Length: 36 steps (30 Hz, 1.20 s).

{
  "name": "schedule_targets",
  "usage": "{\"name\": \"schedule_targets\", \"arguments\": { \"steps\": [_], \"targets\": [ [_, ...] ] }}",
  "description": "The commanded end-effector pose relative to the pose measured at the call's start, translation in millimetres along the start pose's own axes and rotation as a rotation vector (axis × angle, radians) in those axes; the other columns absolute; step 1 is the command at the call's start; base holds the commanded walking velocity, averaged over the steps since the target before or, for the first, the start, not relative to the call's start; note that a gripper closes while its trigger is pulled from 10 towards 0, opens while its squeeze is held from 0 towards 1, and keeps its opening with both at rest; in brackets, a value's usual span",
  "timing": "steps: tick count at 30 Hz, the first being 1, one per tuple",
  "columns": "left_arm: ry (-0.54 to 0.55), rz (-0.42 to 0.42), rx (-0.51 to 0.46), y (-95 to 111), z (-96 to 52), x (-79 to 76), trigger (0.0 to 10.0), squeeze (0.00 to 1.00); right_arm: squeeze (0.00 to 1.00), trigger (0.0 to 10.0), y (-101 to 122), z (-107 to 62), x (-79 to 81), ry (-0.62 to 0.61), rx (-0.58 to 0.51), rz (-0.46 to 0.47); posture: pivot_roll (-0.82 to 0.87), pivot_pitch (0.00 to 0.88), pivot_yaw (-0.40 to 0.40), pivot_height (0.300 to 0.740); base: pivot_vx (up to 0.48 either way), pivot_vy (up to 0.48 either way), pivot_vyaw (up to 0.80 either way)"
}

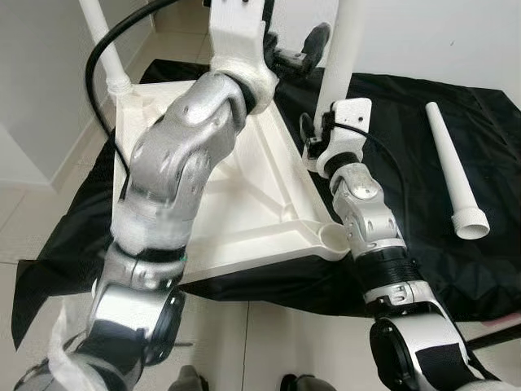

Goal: Building children table

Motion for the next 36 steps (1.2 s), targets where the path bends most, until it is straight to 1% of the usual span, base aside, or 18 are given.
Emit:
{"name": "schedule_targets", "arguments": {
  "steps": [1,4,5,7,8,9,10,12,18,20,21,23,26,28,31,33,35,36],
  "targets": [
    [-0.091,0.045,-0.026,5,-2.5,-15.5,10.0,0.0,0.0,10.0,1,-1.4,-1.6,-0.005,-0.002,0.022,-0.01,0.111,-0.01,0.74,0.0,0.0,0.0],
    [-0.177,0.086,0.049,-23,-14.0,-31.4,10.0,0.0,0.0,10.0,2,-2.4,-5.7,-0.017,-0.006,0.022,-0.01,0.112,-0.011,0.74,0.0,0.0,0.0],
    [-0.201,0.11,0.093,-38,-17.3,-36.5,10.0,0.0,0.0,10.0,3,-2.8,-7.0,-0.02,-0.01,0.027,-0.01,0.111,-0.011,0.74,0.0,0.0,0.0],
    [-0.225,0.143,0.15,-57,-21.8,-41.9,10.0,0.0,0.0,10.0,4,-3.4,-8.1,-0.021,-0.016,0.03,-0.01,0.112,-0.01,0.74,0.0,0.0,0.0],
    [-0.225,0.143,0.15,-57,-21.8,-41.9,10.0,0.0,0.0,10.0,4,-3.4,-8.1,-0.021,-0.016,0.03,-0.01,0.112,-0.01,0.74,0.0,0.0,0.0],
    [-0.243,0.154,0.185,-69,-24.9,-46.5,10.0,0.0,0.0,10.0,5,-5.3,-6.7,-0.002,-0.023,0.019,-0.01,0.113,-0.01,0.74,0.0,0.0,0.0],
    [-0.243,0.154,0.185,-69,-24.9,-46.5,10.0,0.0,0.0,10.0,5,-5.3,-6.7,-0.002,-0.023,0.019,-0.01,0.113,-0.01,0.74,0.0,0.0,0.0],
    [-0.251,0.161,0.204,-77,-27.2,-49.8,10.0,0.0,0.0,10.0,5,-7.7,-4.7,0.02,-0.027,0.01,-0.02,0.113,-0.009,0.74,0.0,0.0,0.0],
    [-0.255,0.158,0.197,-79,-32.2,-52.1,10.0,0.0,0.0,10.0,6,-10.4,-3.9,0.034,-0.033,0.004,-0.02,0.113,-0.009,0.74,0.0,0.0,0.0],
    [-0.271,0.161,0.203,-83,-36.3,-56.1,10.0,0.0,0.0,10.0,5,-18.5,-2.6,0.065,-0.053,-0.013,-0.02,0.114,-0.006,0.74,0.0,0.0,0.0],
    [-0.271,0.161,0.203,-83,-36.3,-56.1,10.0,0.0,0.0,10.0,5,-18.5,-2.6,0.065,-0.053,-0.013,-0.02,0.114,-0.006,0.74,0.0,0.0,0.0],
    [-0.3,0.166,0.21,-89,-42.1,-61.7,10.0,0.0,0.0,10.0,3,-30.2,-0.2,0.1,-0.071,-0.02,-0.02,0.113,-0.004,0.74,0.0,0.0,0.0],
    [-0.313,0.169,0.214,-91,-44.6,-64.1,10.0,0.0,0.0,10.0,2,-34.8,0.9,0.113,-0.078,-0.017,-0.02,0.113,-0.003,0.74,0.0,0.0,0.0],
    [-0.331,0.168,0.232,-98,-48.9,-67.1,10.0,0.0,0.0,10.0,2,-42.6,2.8,0.129,-0.093,0.0,-0.02,0.113,-0.002,0.74,0.0,0.0,0.0],
    [-0.341,0.173,0.247,-103,-51.6,-69.0,10.0,0.0,0.0,10.0,3,-47.9,3.8,0.136,-0.104,0.014,-0.02,0.11,-0.002,0.74,0.0,0.0,0.0],
    [-0.341,0.173,0.247,-103,-51.6,-69.0,10.0,0.0,0.0,10.0,3,-47.9,3.8,0.136,-0.104,0.014,-0.02,0.11,-0.002,0.74,0.0,0.0,0.0],
    [-0.351,0.182,0.262,-108,-54.0,-71.0,10.0,0.0,0.0,10.0,3,-54.2,4.1,0.14,-0.114,0.022,-0.02,0.106,-0.003,0.74,0.0,0.0,0.0],
    [-0.351,0.182,0.262,-108,-54.0,-71.0,10.0,0.0,0.0,10.0,3,-54.2,4.1,0.14,-0.114,0.022,-0.02,0.106,-0.003,0.74,0.0,0.0,0.0]
  ]
}}
Point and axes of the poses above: a point about 5 cm out from each wrist's last joint towards the gripper, its own z axis pointing out of the wrist towards the gripper, its own y axis along the axis of the wrist's last joint, x = y × z, the point moved 6 cm from there along z, pointing out of the wrist towards the gripper, and after that the axes turned 5 degrees about z, right-handed, at the moved point
